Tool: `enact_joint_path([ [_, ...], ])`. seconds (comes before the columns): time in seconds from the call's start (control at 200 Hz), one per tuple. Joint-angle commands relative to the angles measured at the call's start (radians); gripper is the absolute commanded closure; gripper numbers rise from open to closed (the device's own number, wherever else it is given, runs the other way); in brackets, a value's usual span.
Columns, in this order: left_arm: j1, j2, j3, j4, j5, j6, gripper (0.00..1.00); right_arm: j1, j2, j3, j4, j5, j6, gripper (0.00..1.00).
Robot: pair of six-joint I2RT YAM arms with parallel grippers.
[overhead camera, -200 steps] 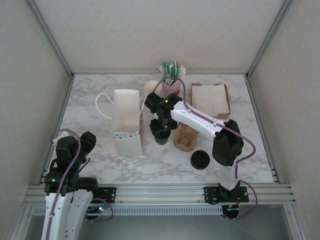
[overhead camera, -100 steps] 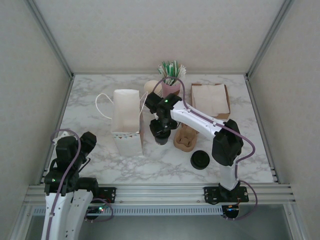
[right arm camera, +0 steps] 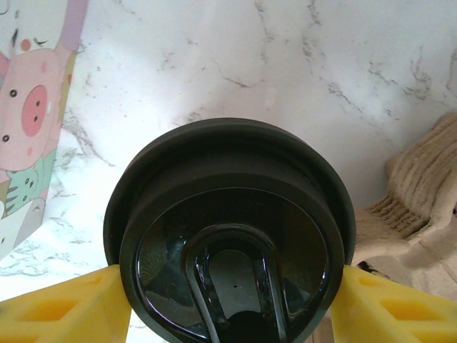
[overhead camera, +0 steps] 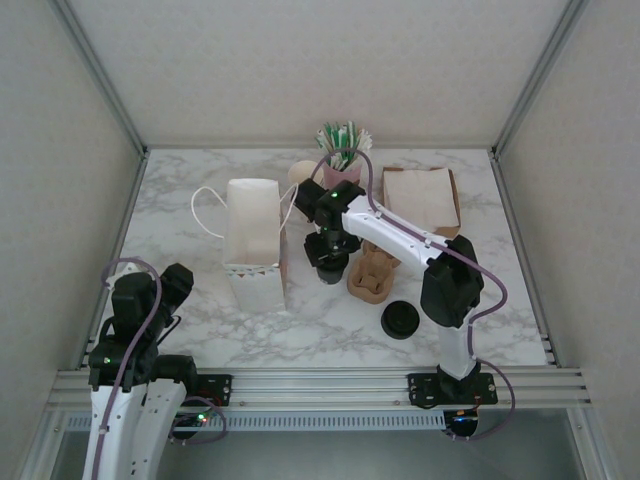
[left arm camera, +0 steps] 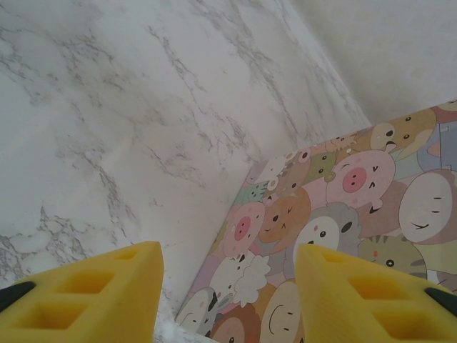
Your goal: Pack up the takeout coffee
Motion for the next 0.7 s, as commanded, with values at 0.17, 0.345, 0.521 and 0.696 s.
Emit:
enact_joint_path([
  [0.17, 0.008, -0.010, 0.017, 0.002, 0.025, -0.014, 0.48, -0.021, 0.031, -0.015, -0.058, 0.079, 0.043, 0.25],
  [0.345, 0.008, -0.009, 0.013, 0.010, 0.029, -0.020, 0.48, -0.021, -0.009, -0.008, -0.040, 0.083, 0.063, 0.22],
  [0.521, 0.008, -0.006, 0.015, 0.013, 0.033, -0.020, 0.48, -0.021, -0.044, -0.001, -0.017, 0.060, 0.077, 0.21],
  [0.696, 0.007, -0.004, 0.016, 0.014, 0.032, -0.021, 0.48, -0.029, -0.041, 0.002, -0.013, 0.051, 0.086, 0.20],
])
